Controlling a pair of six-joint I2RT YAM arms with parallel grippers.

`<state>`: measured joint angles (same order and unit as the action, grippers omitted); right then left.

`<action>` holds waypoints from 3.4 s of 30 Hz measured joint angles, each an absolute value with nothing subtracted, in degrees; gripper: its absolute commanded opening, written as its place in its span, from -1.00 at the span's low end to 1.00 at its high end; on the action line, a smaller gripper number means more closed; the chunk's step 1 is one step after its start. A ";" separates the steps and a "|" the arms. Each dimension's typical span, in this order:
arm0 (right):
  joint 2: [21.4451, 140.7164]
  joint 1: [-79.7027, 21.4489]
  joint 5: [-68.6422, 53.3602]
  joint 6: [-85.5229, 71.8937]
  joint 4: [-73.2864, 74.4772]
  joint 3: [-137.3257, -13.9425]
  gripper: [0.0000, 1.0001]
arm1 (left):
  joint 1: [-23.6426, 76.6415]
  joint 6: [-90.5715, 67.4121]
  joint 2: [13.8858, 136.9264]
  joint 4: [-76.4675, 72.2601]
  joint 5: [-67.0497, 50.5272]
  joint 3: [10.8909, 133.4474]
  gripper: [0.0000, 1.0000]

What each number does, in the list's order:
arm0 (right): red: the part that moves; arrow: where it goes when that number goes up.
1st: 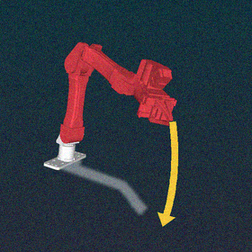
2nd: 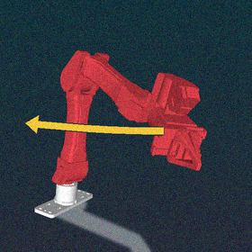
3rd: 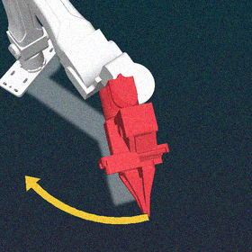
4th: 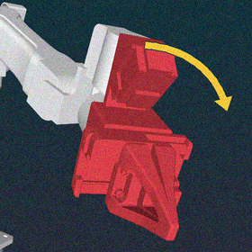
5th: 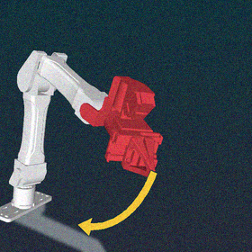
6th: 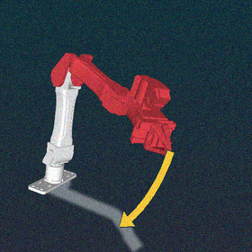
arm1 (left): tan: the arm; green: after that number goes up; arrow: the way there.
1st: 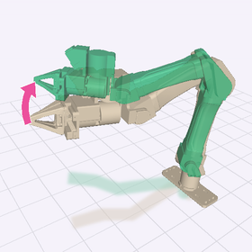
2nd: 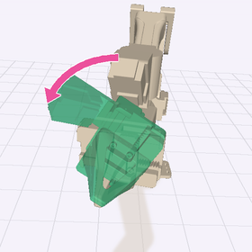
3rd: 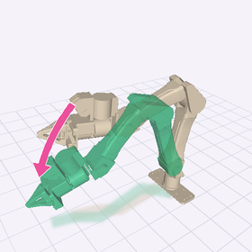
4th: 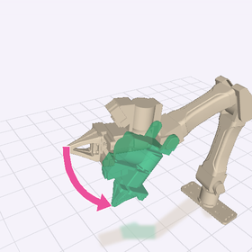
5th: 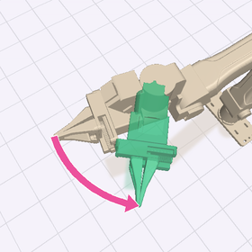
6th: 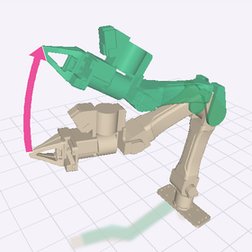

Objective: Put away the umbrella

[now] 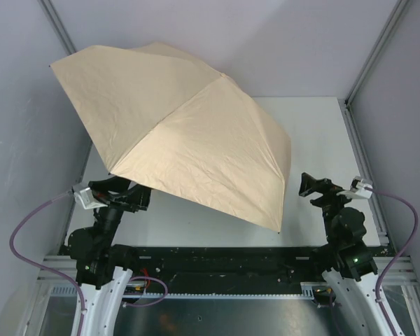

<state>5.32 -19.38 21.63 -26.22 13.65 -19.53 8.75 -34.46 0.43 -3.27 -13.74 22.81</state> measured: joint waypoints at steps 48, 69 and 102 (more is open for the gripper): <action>28.36 -3.62 -19.35 -26.33 34.70 -61.08 0.99 | 14.26 -19.22 84.23 -11.03 -33.78 57.10 0.54; 27.83 -10.17 16.45 -28.47 57.47 -66.19 0.99 | 21.74 -38.30 71.20 -10.11 -24.38 58.61 -1.00; 62.11 -75.16 13.43 -27.22 -3.75 -51.55 0.80 | 21.98 -55.09 52.23 -11.20 -18.90 51.22 -1.00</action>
<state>62.11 -75.16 13.43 -27.22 -3.75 -51.55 21.98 -55.09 52.23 -11.20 -18.90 51.22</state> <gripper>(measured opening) 0.956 0.128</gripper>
